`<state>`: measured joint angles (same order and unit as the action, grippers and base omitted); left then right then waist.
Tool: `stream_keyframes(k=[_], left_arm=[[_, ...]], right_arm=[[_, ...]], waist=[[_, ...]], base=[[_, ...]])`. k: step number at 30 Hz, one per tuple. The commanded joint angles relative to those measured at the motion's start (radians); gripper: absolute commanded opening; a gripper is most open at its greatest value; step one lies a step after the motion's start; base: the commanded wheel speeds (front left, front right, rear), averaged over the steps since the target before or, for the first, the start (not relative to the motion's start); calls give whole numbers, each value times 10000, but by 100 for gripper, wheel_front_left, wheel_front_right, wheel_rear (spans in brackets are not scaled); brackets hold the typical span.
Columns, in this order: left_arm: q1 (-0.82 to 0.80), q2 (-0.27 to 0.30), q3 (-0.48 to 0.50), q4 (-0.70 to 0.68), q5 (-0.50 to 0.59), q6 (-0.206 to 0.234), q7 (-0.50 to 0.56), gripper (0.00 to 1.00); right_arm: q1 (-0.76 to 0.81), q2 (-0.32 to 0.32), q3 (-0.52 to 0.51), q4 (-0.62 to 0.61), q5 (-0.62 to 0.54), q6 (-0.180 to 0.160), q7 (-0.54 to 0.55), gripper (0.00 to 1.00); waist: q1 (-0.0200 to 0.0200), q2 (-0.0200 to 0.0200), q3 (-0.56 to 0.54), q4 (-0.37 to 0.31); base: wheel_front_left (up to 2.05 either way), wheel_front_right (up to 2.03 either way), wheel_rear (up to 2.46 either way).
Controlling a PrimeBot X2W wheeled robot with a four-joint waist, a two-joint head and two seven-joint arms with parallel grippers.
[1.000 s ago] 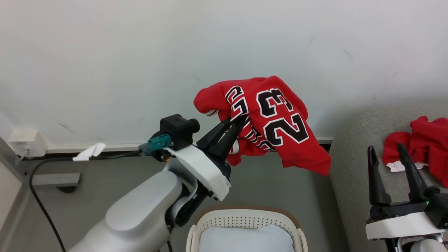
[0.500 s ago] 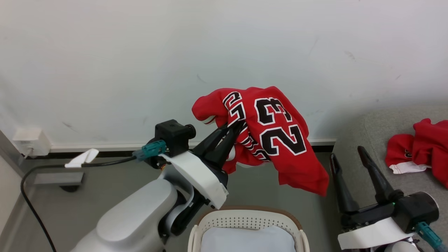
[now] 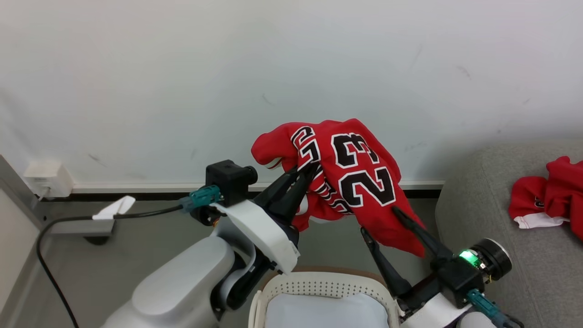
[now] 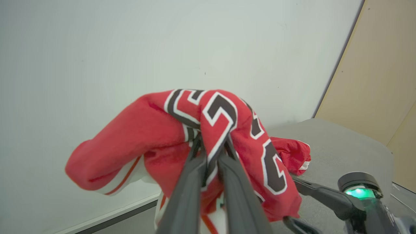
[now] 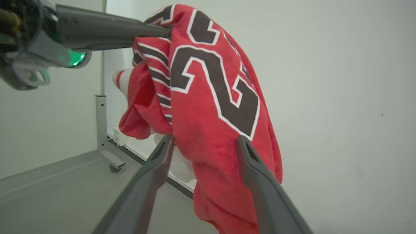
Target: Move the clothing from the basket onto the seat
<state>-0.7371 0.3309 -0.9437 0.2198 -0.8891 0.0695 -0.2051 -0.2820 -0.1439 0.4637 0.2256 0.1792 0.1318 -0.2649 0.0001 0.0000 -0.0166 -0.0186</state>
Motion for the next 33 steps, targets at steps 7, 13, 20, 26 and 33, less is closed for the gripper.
stream_keyframes(k=[7,13,20,26,33], left_arm=[[20,-146,-59,119,-74,-78,-63,0],[48,-259,-195,135,-80,-137,21,0],[25,-488,-465,151,-59,-238,182,0],[85,-704,-701,250,-37,-317,248,0],[98,-788,-775,434,-101,-378,233,0]], right_arm=[[-851,56,5,1483,-1213,-23,11,100],[-1430,328,-178,2149,-1587,-23,11,100],[-2201,635,-20,3101,-1708,-23,11,100],[-2819,769,48,3793,-1834,-23,9,100],[-2942,860,27,4094,-1723,-23,10,0]], waist=[[-1,0,-51,211],[-1,0,-74,383],[-1,0,-92,617],[-1,0,-127,823],[-1,0,-165,955]], base=[[0,0,0],[0,0,0],[0,0,0],[0,0,0],[0,0,0]])
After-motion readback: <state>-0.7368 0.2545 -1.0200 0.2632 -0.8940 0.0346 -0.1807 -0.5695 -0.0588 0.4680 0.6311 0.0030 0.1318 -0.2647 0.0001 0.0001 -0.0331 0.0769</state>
